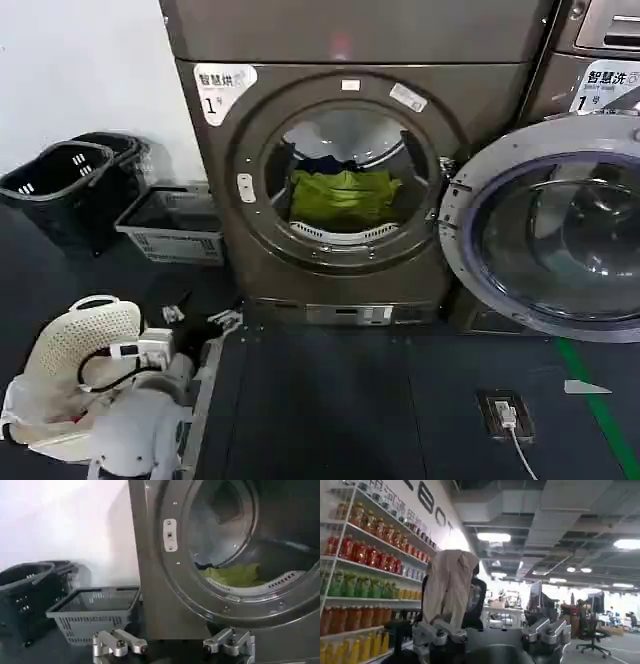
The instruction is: Grasp the clothes from the dryer.
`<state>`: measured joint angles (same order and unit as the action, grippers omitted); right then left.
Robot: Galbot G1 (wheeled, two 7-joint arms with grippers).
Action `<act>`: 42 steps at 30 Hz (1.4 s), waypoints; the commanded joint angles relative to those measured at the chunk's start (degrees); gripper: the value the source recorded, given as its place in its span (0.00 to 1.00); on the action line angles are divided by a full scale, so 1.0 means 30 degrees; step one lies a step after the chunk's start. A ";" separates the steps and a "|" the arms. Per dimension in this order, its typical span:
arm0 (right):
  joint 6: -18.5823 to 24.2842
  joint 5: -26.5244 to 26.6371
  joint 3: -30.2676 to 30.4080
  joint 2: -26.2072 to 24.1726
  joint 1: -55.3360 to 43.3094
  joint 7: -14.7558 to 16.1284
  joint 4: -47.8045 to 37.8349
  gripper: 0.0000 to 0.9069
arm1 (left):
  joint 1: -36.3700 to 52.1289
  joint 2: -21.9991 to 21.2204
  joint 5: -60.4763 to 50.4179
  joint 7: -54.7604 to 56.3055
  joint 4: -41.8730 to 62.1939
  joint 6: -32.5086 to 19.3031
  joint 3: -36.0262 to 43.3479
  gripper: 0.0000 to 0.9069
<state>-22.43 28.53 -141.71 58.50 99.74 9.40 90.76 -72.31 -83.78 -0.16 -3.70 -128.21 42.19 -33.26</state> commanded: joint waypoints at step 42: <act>0.2238 0.0213 0.1092 0.0003 -0.0163 -0.0790 -0.1079 1.00 | -0.0350 0.0046 -0.0402 -0.0776 -0.0522 0.0936 -0.0090 1.00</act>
<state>-15.82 29.14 -138.44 58.56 99.21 7.13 87.55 -73.56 -83.71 -1.37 -6.00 -129.87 42.19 -33.52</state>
